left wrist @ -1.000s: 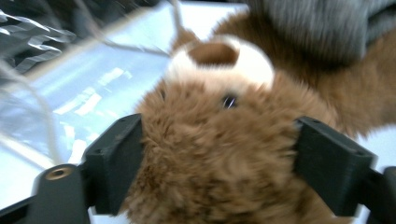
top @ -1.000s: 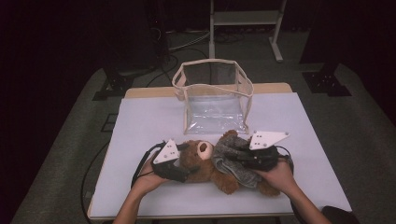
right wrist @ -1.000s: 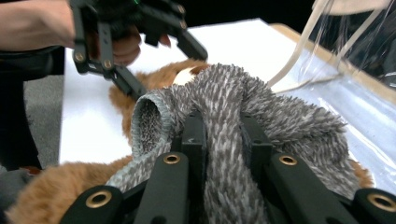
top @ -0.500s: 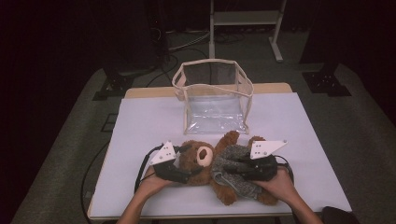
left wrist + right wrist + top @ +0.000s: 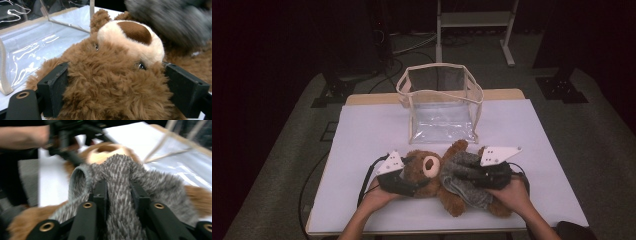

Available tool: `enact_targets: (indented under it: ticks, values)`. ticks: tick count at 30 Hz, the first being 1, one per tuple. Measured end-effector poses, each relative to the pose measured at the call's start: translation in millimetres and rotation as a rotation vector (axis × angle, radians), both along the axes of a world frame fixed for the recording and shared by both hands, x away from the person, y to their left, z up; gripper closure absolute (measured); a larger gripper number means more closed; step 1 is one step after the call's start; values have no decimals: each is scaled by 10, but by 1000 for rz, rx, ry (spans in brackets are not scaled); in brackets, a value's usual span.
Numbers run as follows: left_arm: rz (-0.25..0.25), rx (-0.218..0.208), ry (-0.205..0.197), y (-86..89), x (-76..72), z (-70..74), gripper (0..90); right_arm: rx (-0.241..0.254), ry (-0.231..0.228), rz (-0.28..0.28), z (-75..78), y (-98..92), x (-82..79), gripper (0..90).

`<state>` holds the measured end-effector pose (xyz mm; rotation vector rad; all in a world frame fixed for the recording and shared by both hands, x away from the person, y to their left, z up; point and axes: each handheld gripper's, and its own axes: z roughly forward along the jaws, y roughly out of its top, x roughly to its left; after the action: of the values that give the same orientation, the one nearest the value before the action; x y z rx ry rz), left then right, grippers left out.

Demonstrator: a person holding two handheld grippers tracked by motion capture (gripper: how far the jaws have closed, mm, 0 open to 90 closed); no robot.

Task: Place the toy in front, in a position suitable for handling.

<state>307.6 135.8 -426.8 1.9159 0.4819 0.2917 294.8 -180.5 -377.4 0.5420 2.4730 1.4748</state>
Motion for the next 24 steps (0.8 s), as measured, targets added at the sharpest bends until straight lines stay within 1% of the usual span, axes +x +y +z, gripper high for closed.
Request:
enact_targets:
  ticks: [2,4,5,6,7,8,9,10,11,13,14,15,16,17,18,19,20,21,22,23,24]
  values:
    - [-8,11,3,-16,-8,-1,119,-6,0,-50,44,-20,92,723]
    - [-22,47,-14,-50,-34,-2,87,-32,-14,-72,66,11,184,728]
    - [-26,56,-20,-58,-40,-2,69,-42,-13,-71,72,63,238,729]
    - [-24,67,-23,-67,-47,-2,52,-46,-3,-63,75,107,263,732]
    - [-21,76,-29,-70,-50,0,39,-58,-3,-42,77,198,274,736]
    - [-20,78,-41,-62,-52,6,37,-75,-18,-26,75,268,252,739]
    - [-18,67,-53,-47,-51,11,37,-91,-32,-13,75,317,220,739]
    - [-13,47,-62,-32,-46,12,38,-96,-48,-10,77,326,192,740]
    - [-3,13,-68,-12,-28,15,39,-92,-45,-14,82,308,178,743]
    - [28,-28,-92,-2,-12,28,44,-52,-17,-35,71,173,184,749]
    - [40,-43,-114,-2,-22,40,44,-27,12,-43,60,100,194,752]
    - [47,-66,-125,-7,-33,50,45,-2,36,-43,53,38,200,754]
    - [44,-68,-124,-7,-31,60,45,23,55,-36,45,0,190,755]
    - [48,-69,-131,-14,-34,61,44,34,65,-28,36,-12,177,756]
    - [48,-68,-128,-19,-37,55,30,43,70,-8,17,3,144,756]
    - [37,-65,-112,-22,-29,47,30,37,62,5,8,32,116,756]
    - [24,-55,-69,-31,-14,24,30,30,55,10,9,53,102,756]
    - [17,-44,-42,-43,-5,-4,40,22,45,16,22,72,96,756]
    - [22,-44,-27,-59,-4,-32,50,15,37,10,32,71,99,756]
    - [28,-47,-29,-66,-7,-43,50,10,24,-2,40,54,113,756]
    - [30,-43,-32,-70,-9,-40,51,16,27,-17,48,18,133,757]
